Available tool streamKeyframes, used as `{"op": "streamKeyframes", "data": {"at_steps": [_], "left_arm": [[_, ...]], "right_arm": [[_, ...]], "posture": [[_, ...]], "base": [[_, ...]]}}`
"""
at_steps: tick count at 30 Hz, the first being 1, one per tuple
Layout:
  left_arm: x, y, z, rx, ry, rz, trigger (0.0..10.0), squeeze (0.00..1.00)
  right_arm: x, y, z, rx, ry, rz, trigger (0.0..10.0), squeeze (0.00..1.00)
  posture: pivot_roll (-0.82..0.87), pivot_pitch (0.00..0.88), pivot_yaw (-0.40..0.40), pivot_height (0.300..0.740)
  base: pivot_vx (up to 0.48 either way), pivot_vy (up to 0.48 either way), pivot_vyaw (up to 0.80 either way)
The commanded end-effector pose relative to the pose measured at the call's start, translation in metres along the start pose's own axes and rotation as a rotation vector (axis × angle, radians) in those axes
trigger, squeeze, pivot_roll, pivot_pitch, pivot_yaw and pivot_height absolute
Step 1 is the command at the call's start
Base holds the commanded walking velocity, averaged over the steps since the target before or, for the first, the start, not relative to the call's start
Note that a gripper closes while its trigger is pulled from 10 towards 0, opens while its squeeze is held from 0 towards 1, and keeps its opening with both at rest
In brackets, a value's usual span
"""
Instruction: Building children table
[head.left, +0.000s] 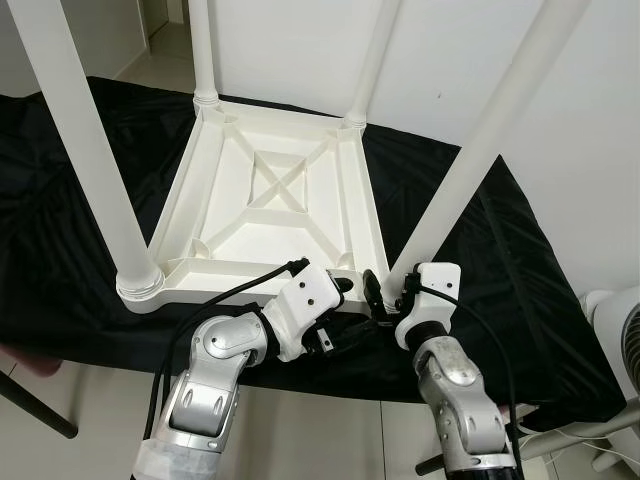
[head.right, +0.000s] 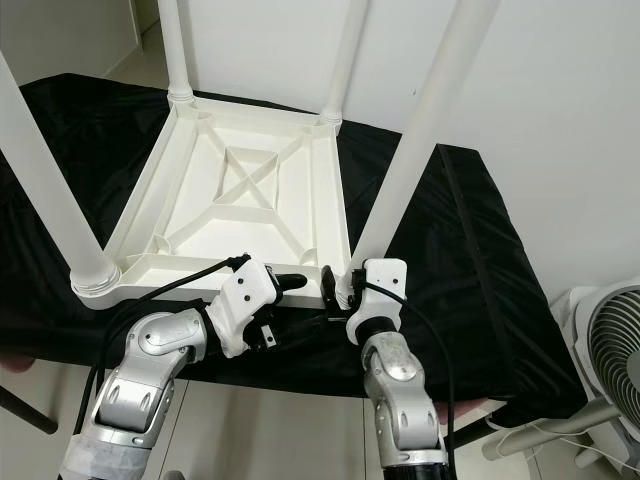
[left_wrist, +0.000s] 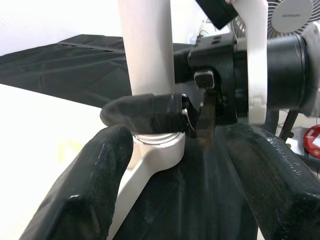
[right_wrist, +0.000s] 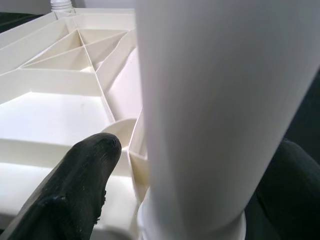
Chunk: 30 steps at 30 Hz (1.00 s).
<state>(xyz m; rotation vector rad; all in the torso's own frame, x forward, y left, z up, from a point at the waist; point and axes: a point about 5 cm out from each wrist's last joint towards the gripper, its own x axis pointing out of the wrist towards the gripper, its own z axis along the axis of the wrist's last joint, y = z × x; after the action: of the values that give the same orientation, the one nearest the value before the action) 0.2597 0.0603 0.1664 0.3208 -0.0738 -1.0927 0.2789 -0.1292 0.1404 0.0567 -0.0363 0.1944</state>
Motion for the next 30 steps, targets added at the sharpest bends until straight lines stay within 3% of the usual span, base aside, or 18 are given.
{"op": "streamKeyframes", "data": {"at_steps": [1, 4, 10, 11, 12, 13, 15, 16, 28, 29, 30], "left_arm": [[0.002, 0.006, -0.002, -0.012, -0.004, 0.143, 10.0, 0.00], [0.002, 0.005, -0.001, -0.012, -0.004, 0.142, 10.0, 0.00], [0.003, 0.004, 0.000, -0.011, -0.006, 0.138, 10.0, 0.00], [0.004, 0.004, 0.000, -0.011, -0.008, 0.136, 10.0, 0.00], [0.004, 0.004, 0.000, -0.011, -0.008, 0.136, 10.0, 0.00], [0.004, 0.004, 0.001, -0.009, -0.010, 0.136, 10.0, 0.00], [0.004, 0.004, 0.001, -0.009, -0.010, 0.136, 10.0, 0.00], [0.004, 0.005, 0.001, -0.007, -0.011, 0.138, 10.0, 0.00], [0.005, 0.006, 0.002, -0.008, -0.015, 0.149, 10.0, 0.00], [0.005, 0.006, 0.002, -0.008, -0.016, 0.146, 10.0, 0.00], [0.005, 0.006, 0.002, -0.009, -0.016, 0.144, 10.0, 0.00]], "right_arm": [[0.000, -0.005, -0.002, -0.002, 0.021, 0.068, 10.0, 0.00], [0.005, -0.011, -0.002, -0.101, 0.033, 0.284, 10.0, 0.00], [0.015, -0.015, -0.002, -0.146, 0.032, 0.397, 10.0, 0.00], [0.018, -0.015, -0.003, -0.147, 0.039, 0.419, 9.0, 0.00], [0.018, -0.015, -0.003, -0.147, 0.039, 0.419, 9.0, 0.00], [0.024, -0.014, -0.006, -0.152, 0.067, 0.487, 1.6, 0.00], [0.024, -0.014, -0.006, -0.152, 0.067, 0.487, 1.6, 0.00], [0.026, -0.014, -0.007, -0.152, 0.086, 0.507, 0.0, 0.00], [0.023, -0.024, -0.016, -0.126, 0.111, 0.544, 0.0, 0.00], [0.023, -0.025, -0.017, -0.117, 0.119, 0.525, 10.0, 0.00], [0.023, -0.026, -0.018, -0.110, 0.125, 0.514, 10.0, 0.00]], "posture": [[-0.03, 0.037, -0.124, 0.740], [-0.03, 0.036, -0.122, 0.740], [-0.02, 0.037, -0.119, 0.740], [-0.02, 0.035, -0.119, 0.740], [-0.02, 0.035, -0.119, 0.740], [-0.01, 0.034, -0.119, 0.740], [-0.01, 0.034, -0.119, 0.740], [-0.01, 0.030, -0.124, 0.740], [-0.01, 0.025, -0.125, 0.740], [-0.01, 0.025, -0.122, 0.740], [-0.01, 0.025, -0.121, 0.740]], "base": [[0.000, 0.000, 0.00], [0.000, 0.000, 0.00], [0.000, 0.000, 0.00], [0.000, 0.000, 0.00], [0.000, 0.000, 0.00], [0.000, 0.000, 0.00], [0.000, 0.000, 0.00], [0.000, 0.000, 0.00], [0.000, 0.000, 0.00], [0.000, 0.000, 0.00], [0.000, 0.000, 0.00]]}}
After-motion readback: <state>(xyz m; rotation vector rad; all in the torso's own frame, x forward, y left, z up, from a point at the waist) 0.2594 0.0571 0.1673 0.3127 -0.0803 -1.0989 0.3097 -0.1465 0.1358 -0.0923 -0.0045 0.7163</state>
